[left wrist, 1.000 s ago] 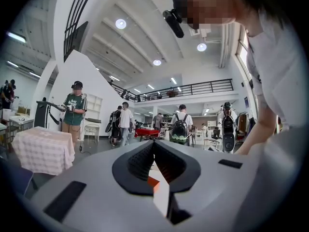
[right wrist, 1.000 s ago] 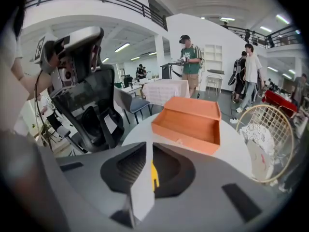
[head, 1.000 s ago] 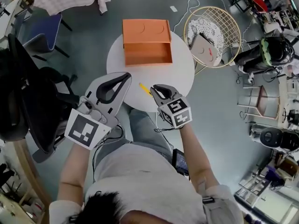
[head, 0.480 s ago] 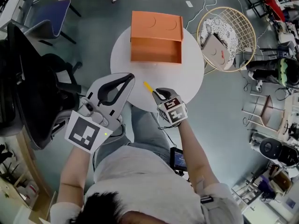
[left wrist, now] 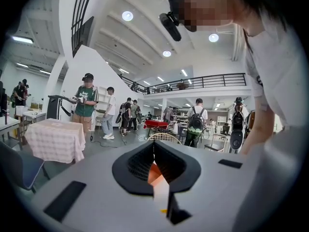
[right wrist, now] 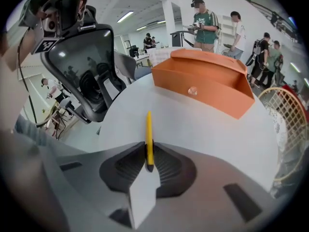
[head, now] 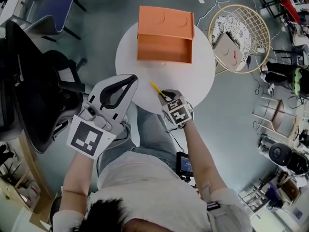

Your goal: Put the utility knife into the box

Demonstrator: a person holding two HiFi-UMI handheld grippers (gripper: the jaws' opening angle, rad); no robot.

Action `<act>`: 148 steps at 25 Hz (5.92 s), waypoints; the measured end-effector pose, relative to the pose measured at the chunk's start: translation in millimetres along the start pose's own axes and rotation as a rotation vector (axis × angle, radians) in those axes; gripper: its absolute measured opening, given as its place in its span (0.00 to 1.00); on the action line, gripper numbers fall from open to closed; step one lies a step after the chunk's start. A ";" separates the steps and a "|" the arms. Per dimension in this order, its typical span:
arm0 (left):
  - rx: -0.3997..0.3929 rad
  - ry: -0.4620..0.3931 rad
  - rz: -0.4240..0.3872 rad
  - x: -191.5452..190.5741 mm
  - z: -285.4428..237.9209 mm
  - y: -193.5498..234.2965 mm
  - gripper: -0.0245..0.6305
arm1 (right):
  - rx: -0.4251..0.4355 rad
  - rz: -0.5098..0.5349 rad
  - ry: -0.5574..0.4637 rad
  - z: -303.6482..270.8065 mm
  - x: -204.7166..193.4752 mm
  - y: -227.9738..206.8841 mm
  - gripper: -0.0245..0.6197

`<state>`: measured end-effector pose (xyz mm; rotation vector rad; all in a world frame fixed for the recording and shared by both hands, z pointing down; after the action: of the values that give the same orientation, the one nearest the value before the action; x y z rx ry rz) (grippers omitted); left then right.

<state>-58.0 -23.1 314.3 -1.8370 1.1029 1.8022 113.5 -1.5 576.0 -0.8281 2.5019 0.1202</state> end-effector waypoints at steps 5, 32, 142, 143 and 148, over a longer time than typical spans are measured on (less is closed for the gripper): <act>-0.002 0.002 0.002 -2.4 -3.9 2.4 0.05 | -0.022 0.046 0.019 -2.4 0.8 -1.1 0.13; -0.086 -0.038 -0.037 20.6 -42.9 -10.1 0.05 | -0.159 0.083 -0.398 115.1 93.3 -27.8 0.12; 0.061 -0.088 -0.017 18.3 -7.6 4.2 0.05 | -0.093 0.084 -0.487 111.8 159.5 -57.1 0.05; 0.040 -0.084 -0.025 18.7 -6.0 1.8 0.05 | -0.107 0.068 -0.515 120.2 160.2 -50.8 0.05; -0.061 -0.066 -0.047 23.1 1.6 -12.1 0.05 | -0.174 0.011 -0.629 162.6 160.7 -18.5 0.05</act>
<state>-52.9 -20.8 288.8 -1.8082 0.9833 1.8749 83.3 -64.9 357.7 -0.7044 1.9182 0.5228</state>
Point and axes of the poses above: the fingertips, and each gripper's own axes: z backward along the fingers, y to its left, x out of its top, the point moved 5 cm from there along z, backward along the fingers, and after that the axes turned 8 degrees about z, right-handed, at the moved point
